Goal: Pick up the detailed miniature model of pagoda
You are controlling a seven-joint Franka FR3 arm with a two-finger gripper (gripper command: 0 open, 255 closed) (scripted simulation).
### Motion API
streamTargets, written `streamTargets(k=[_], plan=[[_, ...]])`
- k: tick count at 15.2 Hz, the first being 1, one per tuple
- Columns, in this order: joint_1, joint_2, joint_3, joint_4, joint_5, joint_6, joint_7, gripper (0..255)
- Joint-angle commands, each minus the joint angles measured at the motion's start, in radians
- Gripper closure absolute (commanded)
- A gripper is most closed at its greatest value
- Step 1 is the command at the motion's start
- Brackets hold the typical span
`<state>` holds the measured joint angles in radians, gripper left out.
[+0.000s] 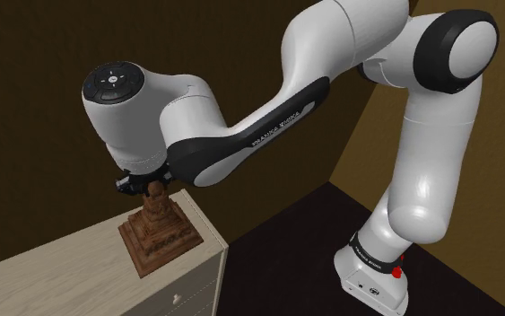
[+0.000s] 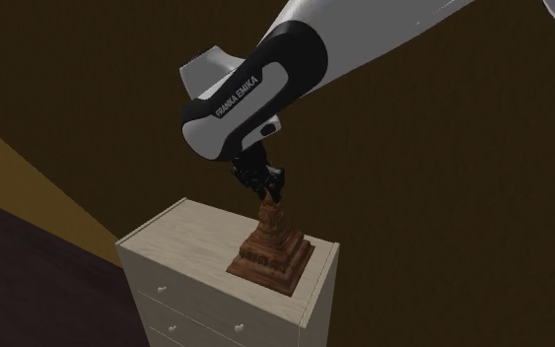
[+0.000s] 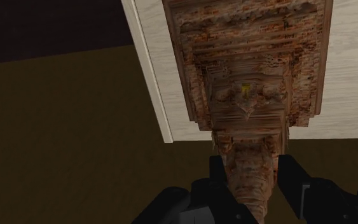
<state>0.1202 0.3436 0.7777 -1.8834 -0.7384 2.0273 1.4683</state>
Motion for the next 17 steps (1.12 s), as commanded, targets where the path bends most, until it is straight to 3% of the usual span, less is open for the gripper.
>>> streamTargets(k=[1,17], plan=[[-0.001,0.004,-0.003,-0.001,-0.001,0.0,0.0,255],[-0.024,-0.085,0.037,0.095,0.103,-0.127,-0.111,255]])
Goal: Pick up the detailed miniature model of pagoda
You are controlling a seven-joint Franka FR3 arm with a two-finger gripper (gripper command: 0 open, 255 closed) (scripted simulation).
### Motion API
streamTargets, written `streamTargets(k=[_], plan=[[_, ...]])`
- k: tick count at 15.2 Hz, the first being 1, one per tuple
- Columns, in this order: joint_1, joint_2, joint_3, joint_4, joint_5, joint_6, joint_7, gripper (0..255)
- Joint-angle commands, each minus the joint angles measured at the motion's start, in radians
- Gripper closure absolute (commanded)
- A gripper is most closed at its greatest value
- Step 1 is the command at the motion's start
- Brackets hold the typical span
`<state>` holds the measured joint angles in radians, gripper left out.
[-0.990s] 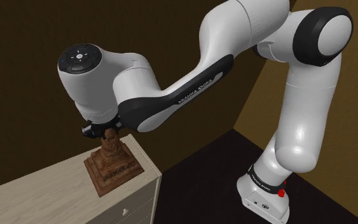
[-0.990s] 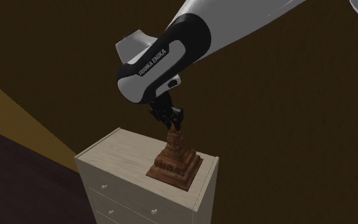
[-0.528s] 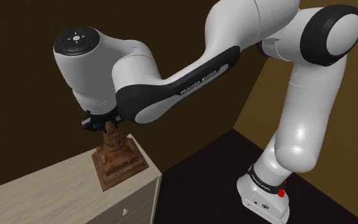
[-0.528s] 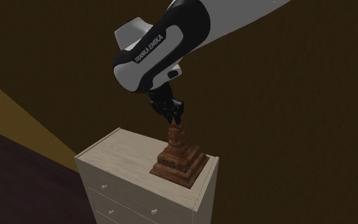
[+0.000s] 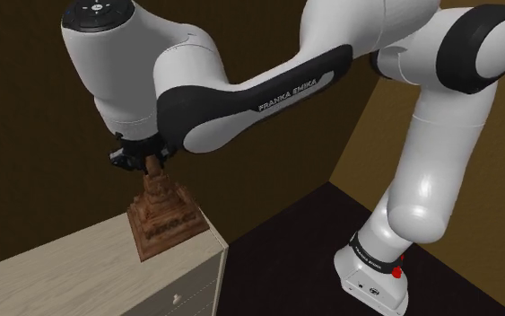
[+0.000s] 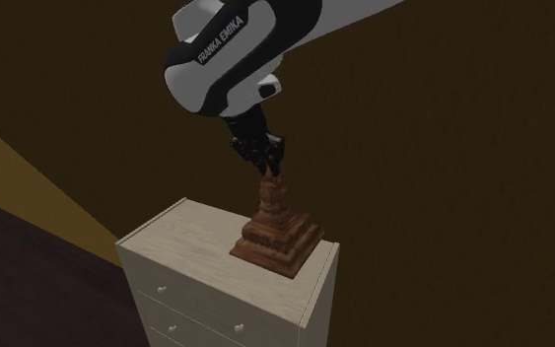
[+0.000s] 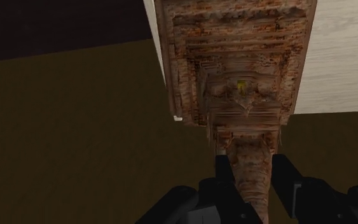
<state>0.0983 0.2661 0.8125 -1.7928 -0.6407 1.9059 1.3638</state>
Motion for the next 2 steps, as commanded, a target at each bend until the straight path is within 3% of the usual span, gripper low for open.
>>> streamTargets(k=[1,2], plan=[[-0.002,-0.008,0.002,0.006,0.007,-0.007,-0.007,255],[-0.002,-0.008,0.002,0.006,0.006,-0.007,-0.007,255]])
